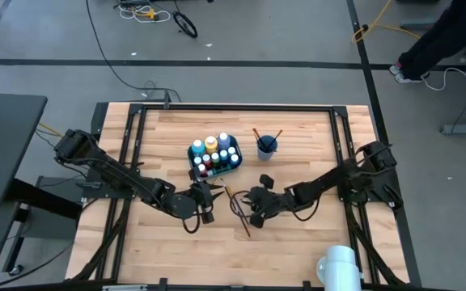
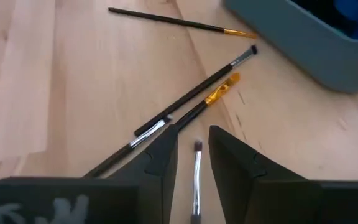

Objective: Pick & Place Paint Supplies
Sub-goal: Put the silver paint brush into the blue cup

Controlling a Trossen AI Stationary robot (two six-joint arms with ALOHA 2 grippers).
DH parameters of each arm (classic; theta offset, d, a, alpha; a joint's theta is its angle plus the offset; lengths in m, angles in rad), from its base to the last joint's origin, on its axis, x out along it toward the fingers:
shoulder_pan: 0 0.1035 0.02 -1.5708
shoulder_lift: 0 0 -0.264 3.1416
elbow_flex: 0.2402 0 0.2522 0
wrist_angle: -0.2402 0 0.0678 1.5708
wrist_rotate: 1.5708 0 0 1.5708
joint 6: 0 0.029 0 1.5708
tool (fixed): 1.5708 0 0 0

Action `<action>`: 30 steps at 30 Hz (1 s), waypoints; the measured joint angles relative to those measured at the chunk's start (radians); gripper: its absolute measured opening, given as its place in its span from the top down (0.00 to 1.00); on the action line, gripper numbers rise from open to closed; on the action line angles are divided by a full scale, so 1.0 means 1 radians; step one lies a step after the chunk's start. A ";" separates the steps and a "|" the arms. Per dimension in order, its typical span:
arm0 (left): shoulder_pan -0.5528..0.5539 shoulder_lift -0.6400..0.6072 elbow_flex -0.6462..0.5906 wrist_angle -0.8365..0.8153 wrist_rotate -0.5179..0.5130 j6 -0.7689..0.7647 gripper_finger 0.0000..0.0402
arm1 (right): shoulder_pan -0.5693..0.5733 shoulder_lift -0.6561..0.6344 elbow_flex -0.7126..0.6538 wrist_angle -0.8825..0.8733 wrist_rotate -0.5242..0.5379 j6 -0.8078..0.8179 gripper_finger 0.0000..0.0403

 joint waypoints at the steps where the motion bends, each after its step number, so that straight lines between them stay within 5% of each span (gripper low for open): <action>1: 0.000 0.000 0.000 0.000 0.000 0.000 0.80 | -0.006 0.007 0.003 0.001 -0.002 0.010 0.76; 6: 0.000 0.000 0.000 -0.001 0.001 0.000 0.80 | -0.037 0.049 0.002 0.000 -0.128 0.108 0.76; 19: 0.000 0.001 0.000 0.000 0.007 0.004 0.80 | -0.080 0.089 0.005 -0.012 -0.176 0.080 0.77; 30: 0.000 0.001 0.000 -0.001 0.010 0.004 0.80 | -0.097 0.087 0.004 -0.027 -0.181 0.123 0.97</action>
